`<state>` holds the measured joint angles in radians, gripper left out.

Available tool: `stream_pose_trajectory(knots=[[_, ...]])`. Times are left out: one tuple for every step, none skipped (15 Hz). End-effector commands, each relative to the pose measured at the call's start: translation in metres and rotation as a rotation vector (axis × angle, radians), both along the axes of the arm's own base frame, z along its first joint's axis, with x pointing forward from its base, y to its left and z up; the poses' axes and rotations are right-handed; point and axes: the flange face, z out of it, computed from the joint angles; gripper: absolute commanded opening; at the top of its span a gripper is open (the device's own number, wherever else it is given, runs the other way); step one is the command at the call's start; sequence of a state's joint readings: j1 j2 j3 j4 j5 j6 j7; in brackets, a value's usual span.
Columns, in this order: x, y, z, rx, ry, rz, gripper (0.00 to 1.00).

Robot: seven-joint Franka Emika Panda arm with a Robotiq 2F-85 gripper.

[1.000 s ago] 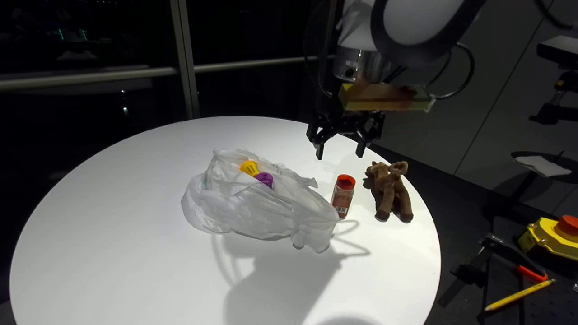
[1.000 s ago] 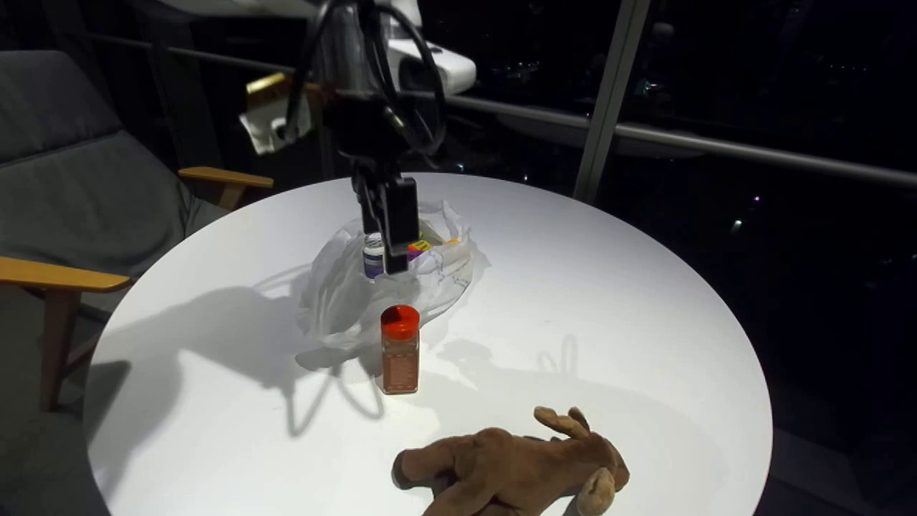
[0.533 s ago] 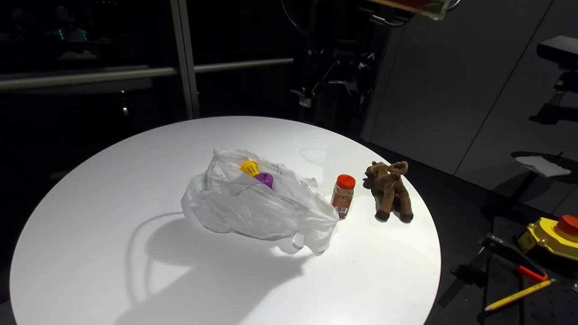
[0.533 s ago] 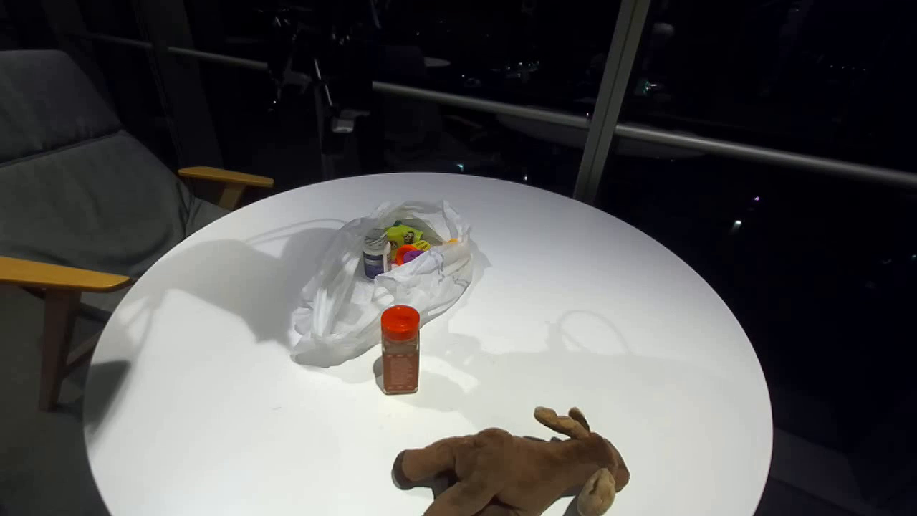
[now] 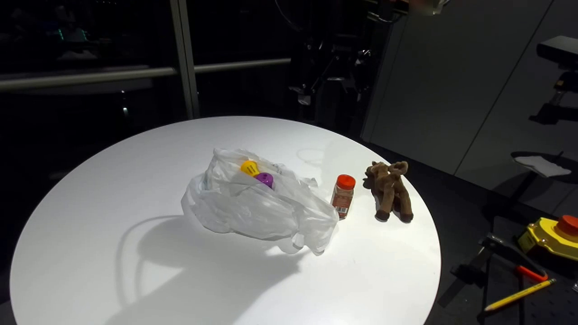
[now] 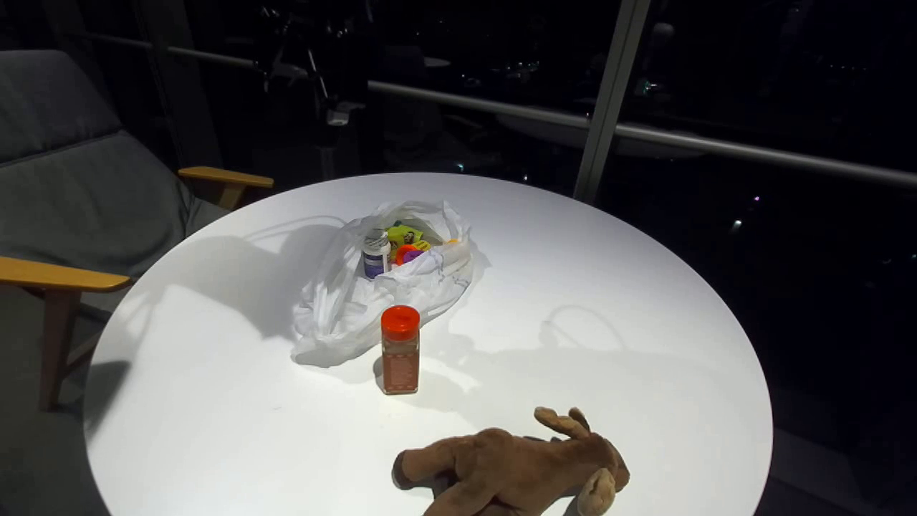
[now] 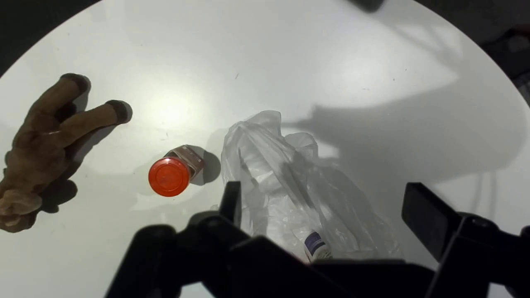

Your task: Remove the deer toy and containers from the white plastic bag and place them on the table

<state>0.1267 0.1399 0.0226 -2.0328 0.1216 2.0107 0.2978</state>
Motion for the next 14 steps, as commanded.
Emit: stream_pose_trajectory(knots=[[0.000,0.000,0.001,0.000,0.001,0.000,1.00],[0.000,0.000,0.001,0.000,0.001,0.001,1.00],[0.000,0.000,0.001,0.000,0.001,0.001,1.00],[0.002,0.000,0.000,-0.002,0.000,-0.001,1.00],[0.005,0.004,-0.002,-0.005,-0.008,-0.013,1.00],[0.011,0.008,-0.007,-0.025,-0.033,-0.042,1.00],[0.018,0.018,-0.012,-0.047,-0.071,-0.062,1.00],[0.025,0.023,-0.020,-0.083,-0.129,-0.079,1.00],[0.031,0.029,-0.027,-0.109,-0.174,-0.095,1.00],[0.035,0.029,-0.037,-0.122,-0.201,-0.104,1.00],[0.038,0.034,-0.044,-0.128,-0.222,-0.113,1.00],[0.042,0.039,-0.053,-0.128,-0.244,-0.128,1.00],[0.044,0.042,-0.060,-0.138,-0.261,-0.142,1.00],[0.047,0.044,-0.070,-0.158,-0.269,-0.155,1.00]])
